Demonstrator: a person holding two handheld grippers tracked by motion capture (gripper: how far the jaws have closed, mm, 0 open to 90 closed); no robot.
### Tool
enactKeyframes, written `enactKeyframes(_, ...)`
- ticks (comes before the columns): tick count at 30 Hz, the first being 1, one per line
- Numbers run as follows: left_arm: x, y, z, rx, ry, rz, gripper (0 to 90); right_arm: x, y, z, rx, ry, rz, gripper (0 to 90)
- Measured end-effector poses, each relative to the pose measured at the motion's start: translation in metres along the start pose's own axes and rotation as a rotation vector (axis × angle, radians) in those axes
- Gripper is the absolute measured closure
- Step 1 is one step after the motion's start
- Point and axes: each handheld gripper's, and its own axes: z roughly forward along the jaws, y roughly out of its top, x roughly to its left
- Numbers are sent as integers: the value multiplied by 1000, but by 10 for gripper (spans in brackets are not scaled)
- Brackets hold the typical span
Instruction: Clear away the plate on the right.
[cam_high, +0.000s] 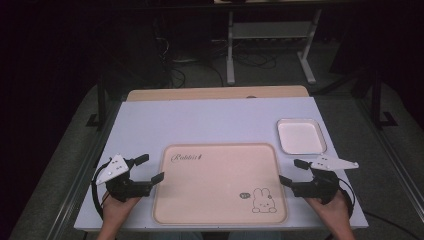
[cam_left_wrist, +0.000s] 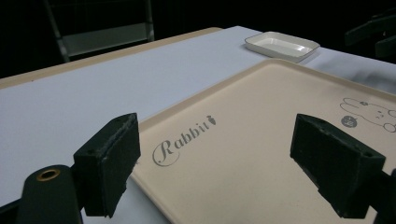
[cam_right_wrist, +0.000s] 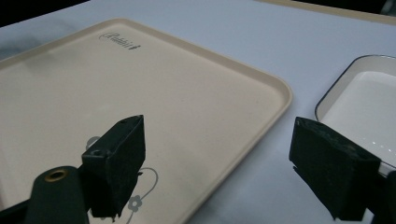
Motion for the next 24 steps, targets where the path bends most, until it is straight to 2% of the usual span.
enactKeyframes(4,0,0,1,3,0,1,154,-6,-1,-6,-5,9,18,178)
enactKeyframes(10,-1,0,3,5,2,-2,154,-17,-2,-16,26,7,19,183)
enactKeyframes(13,-2,0,3,10,2,1,154,-26,-4,-21,35,1,33,184)
enactKeyframes(16,-2,-1,3,10,4,2,154,-34,-7,-26,32,23,64,187)
enactKeyframes(24,-2,-1,3,10,9,1,154,-52,-8,-43,31,4,89,186)
